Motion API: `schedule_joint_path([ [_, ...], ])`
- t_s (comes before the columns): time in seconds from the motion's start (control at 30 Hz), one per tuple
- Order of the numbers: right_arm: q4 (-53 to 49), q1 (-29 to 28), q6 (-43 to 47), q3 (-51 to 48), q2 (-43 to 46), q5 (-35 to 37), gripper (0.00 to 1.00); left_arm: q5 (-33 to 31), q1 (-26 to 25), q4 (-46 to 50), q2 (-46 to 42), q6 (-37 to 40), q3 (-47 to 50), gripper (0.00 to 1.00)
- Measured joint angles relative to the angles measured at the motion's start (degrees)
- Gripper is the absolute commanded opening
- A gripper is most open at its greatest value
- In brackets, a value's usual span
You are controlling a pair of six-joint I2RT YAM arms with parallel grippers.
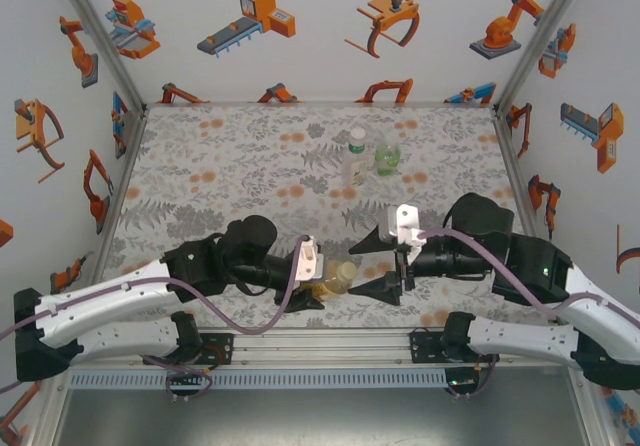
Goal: Screw on the bottle caps
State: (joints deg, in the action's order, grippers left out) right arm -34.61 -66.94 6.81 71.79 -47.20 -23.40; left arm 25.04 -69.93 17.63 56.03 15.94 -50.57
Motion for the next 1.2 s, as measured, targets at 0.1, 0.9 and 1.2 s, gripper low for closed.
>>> schedule_joint_path([
  [0.1, -0.5, 0.0, 1.7, 0.0, -1.3, -2.1, 0.51, 0.6, -0.1, 0.0, 0.2, 0.0, -0.1, 0.0],
  [0.9, 3.1, -0.1, -6.3, -1.5, -0.9, 4.9, 0.0, -3.2, -0.4, -0.2, -1.2, -0.1, -0.1, 0.0],
  [1.2, 3.8, -0.1, -45.3, -2.8, -2.5, 28.0, 0.0, -18.0, 0.2, -0.9, -1.6, -2.6, 0.0, 0.01],
])
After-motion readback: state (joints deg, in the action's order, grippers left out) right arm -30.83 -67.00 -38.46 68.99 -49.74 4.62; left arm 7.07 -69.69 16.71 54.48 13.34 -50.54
